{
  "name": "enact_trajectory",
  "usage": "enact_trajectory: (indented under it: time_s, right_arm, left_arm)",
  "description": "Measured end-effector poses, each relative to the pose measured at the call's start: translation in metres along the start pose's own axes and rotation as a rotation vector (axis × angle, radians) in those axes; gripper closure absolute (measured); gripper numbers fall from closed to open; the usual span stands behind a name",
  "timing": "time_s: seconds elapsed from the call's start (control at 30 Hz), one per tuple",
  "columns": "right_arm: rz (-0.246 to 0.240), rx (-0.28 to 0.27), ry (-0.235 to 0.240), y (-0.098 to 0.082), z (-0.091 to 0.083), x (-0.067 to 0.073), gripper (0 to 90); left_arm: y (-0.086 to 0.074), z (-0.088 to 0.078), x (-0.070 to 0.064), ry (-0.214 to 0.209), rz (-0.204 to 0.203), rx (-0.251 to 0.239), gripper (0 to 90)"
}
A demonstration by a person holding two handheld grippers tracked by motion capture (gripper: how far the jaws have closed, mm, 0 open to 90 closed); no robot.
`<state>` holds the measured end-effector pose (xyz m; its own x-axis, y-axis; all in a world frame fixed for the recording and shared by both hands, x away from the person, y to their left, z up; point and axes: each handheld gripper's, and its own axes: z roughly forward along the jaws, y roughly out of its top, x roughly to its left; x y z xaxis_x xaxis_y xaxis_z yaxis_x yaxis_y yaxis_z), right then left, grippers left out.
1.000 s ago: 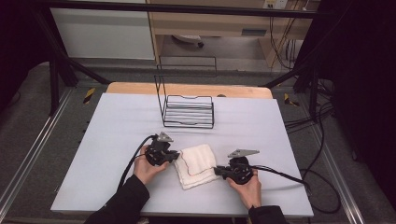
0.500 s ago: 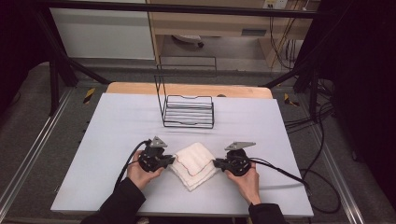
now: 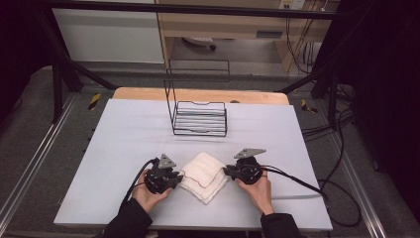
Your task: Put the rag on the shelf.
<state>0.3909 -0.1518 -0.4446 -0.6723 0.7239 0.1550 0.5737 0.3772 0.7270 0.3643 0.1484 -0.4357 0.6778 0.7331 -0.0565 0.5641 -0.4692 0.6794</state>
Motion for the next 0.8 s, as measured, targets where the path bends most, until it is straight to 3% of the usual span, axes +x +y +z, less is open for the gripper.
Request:
enact_trajectory:
  time_s: [0.03, 0.07, 0.13, 0.23, 0.3, 0.37, 0.57, 0.8]
  right_arm:
    - [0.005, -0.024, 0.006, -0.001, -0.005, -0.001, 67.6]
    - [0.005, -0.024, 0.006, -0.001, -0.005, -0.001, 67.6]
    - [0.015, -0.062, -0.004, -0.002, -0.015, -0.004, 52.4]
    - [0.007, -0.074, -0.015, -0.005, -0.021, -0.008, 45.9]
    - [0.033, -0.094, -0.02, -0.012, -0.028, -0.016, 36.0]
    - [0.029, -0.098, -0.04, -0.016, -0.033, -0.021, 29.5]
    - [0.036, -0.106, -0.049, -0.026, -0.042, -0.028, 16.9]
    - [0.018, -0.098, -0.059, -0.033, -0.047, -0.029, 6.9]
  left_arm:
    - [0.001, -0.001, 0.001, 0.001, 0.011, 0.0, 67.2]
    - [0.002, -0.002, 0.002, -0.002, 0.014, 0.001, 67.2]
    - [0.005, -0.004, 0.004, -0.013, 0.019, -0.005, 55.9]
    - [0.01, -0.004, 0.008, -0.038, 0.016, -0.013, 48.2]
    - [0.013, -0.004, 0.011, -0.038, 0.01, -0.009, 38.5]
    - [0.016, -0.003, 0.014, -0.032, 0.011, -0.011, 33.3]
    - [0.032, 0.001, 0.021, -0.06, -0.013, -0.031, 29.9]
    - [0.056, 0.014, 0.02, -0.055, 0.028, -0.035, 29.9]
